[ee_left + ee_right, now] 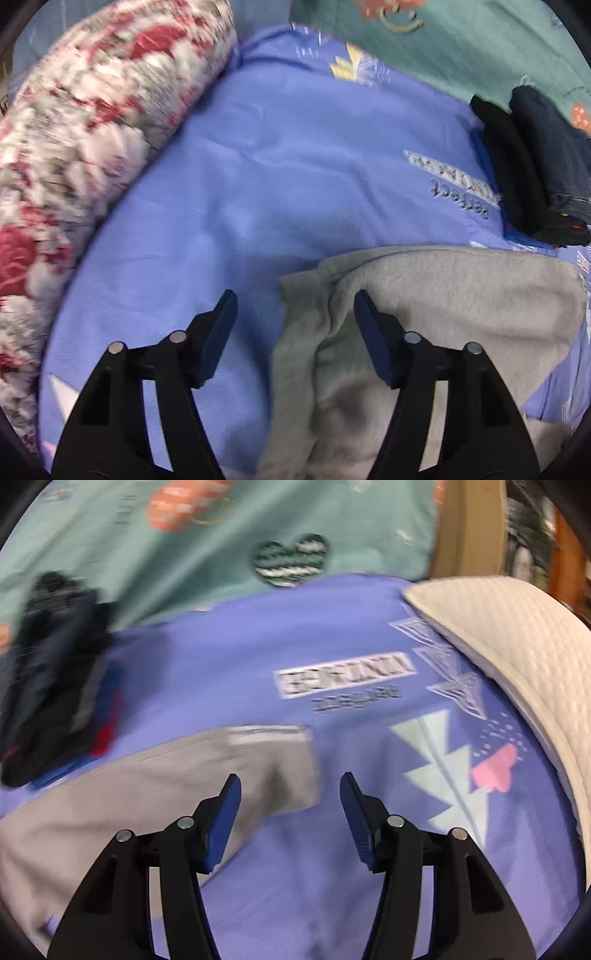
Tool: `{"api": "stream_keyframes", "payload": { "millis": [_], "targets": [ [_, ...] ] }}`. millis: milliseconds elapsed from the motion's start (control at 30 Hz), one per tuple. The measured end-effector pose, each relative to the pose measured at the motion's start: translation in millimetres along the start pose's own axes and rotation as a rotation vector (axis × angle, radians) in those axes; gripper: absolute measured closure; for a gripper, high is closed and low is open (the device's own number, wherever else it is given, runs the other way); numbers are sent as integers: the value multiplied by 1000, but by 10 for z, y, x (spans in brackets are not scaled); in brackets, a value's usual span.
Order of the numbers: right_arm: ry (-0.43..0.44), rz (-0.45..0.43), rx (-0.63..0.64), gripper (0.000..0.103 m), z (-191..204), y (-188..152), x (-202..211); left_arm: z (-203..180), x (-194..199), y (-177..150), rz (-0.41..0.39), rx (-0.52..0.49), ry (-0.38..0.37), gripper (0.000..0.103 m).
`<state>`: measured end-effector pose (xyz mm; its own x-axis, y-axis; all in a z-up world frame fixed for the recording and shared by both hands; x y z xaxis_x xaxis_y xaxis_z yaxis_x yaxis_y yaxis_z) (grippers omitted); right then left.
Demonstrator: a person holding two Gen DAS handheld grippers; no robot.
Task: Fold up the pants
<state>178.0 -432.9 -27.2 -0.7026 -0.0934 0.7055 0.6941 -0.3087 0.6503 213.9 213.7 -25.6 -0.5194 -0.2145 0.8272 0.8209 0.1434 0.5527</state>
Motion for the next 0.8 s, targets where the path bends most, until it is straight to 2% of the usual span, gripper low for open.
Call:
{"api": "stream_keyframes", "payload": {
  "millis": [67, 133, 200, 300, 433, 533, 600, 667, 700, 733, 767, 800],
  "targets": [
    [156, 63, 52, 37, 423, -210, 155, 68, 321, -157, -22, -15, -47, 35],
    [318, 126, 112, 31, 795, -525, 437, 80, 644, -457, -29, -37, -99, 33],
    [387, 157, 184, 31, 1054, -847, 703, 87, 864, -780, -26, -49, -125, 33],
    [411, 162, 238, 31, 1150, -1240, 1040, 123, 1075, -1356, 22, -47, -190, 33],
    [291, 106, 186, 31, 742, -1547, 1390, 83, 1021, -1854, 110, -5, -244, 33],
    [161, 60, 84, 31, 191, -1665, 1643, -73, 917, -1887, 140, 27, -311, 33],
    [33, 38, 14, 31, -228, -1743, 1843, -218, 821, -1841, 150, 29, -340, 33],
    [-31, 23, -44, 29, -554, -1854, 2037, -292, 738, -1828, 170, 64, -374, 35],
    [-58, 19, -77, 27, -715, -1931, 2153, -298, 702, -1822, 175, 88, -387, 39],
    [-69, 15, -101, 15, -828, -2014, 2239, -299, 685, -1813, 175, 105, -395, 43],
    [-77, 13, -119, 6, -912, -2076, 2304, -281, 669, -1802, 173, 124, -407, 55],
    [-81, 17, -133, 6, -978, -2142, 2354, -260, 654, -1777, 169, 141, -418, 76]
  ]
}}
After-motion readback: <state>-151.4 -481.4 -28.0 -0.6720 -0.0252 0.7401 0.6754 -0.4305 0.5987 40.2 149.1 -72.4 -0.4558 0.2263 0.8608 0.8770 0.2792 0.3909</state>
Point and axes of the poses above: each gripper's, at about its wrist camera, not at the fingertips, and x roughly against the way its jaws point, z to its left, y to its top, the point moved 5 cm from there along -x, roughly the way its jaws point, and after that the axes turned 13 degrees about y, right-handed, at the moved point
